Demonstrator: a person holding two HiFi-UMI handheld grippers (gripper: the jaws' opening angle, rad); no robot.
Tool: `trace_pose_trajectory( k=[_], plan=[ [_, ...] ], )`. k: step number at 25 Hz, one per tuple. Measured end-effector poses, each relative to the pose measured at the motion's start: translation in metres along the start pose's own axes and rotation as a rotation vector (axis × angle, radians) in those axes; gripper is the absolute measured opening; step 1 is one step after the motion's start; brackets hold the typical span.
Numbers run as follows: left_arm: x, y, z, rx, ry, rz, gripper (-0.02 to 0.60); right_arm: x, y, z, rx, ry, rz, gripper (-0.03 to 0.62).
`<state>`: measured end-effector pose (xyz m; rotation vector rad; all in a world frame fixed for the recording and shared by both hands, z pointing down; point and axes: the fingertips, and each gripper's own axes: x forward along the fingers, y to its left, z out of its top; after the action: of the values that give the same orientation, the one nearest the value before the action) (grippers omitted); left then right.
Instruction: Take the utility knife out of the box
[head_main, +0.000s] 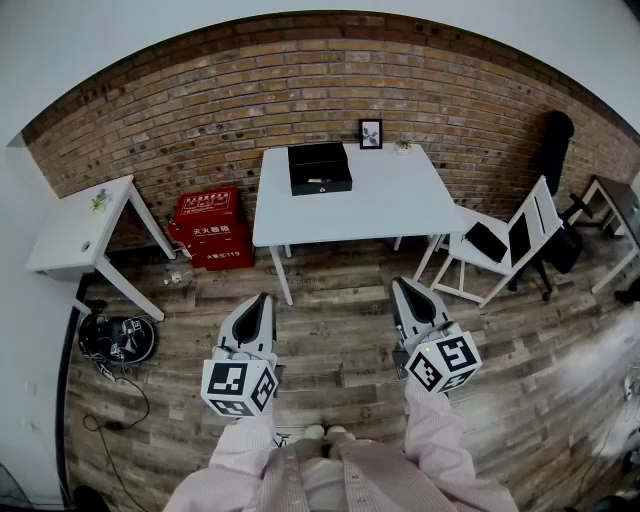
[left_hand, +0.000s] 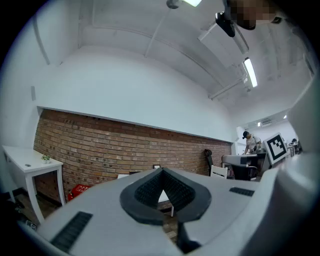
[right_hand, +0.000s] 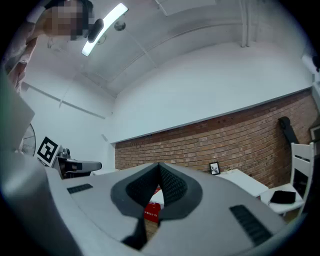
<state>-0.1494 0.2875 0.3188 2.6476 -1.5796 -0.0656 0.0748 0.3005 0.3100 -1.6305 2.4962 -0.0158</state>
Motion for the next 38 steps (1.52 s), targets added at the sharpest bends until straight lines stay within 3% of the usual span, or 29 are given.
trace_pose_trajectory(
  k=[19,22,31,38],
  plan=[
    [0.009,-0.013,-0.016,-0.022,0.015,0.028,-0.008,-0.001,-0.025,-0.02,0.02,0.015,0.012,0.006],
    [0.016,-0.012,-0.016,-0.022,0.014,0.032,-0.008,0.004,-0.031,-0.021,0.033,0.013,0.005,0.061],
    [0.044,-0.003,-0.023,-0.032,0.034,0.037,-0.008,0.028,-0.05,-0.033,0.058,0.034,0.003,0.13],
    [0.08,0.016,-0.034,-0.046,0.049,0.037,-0.008,0.06,-0.069,-0.047,0.073,0.046,0.0,0.15]
  ],
)
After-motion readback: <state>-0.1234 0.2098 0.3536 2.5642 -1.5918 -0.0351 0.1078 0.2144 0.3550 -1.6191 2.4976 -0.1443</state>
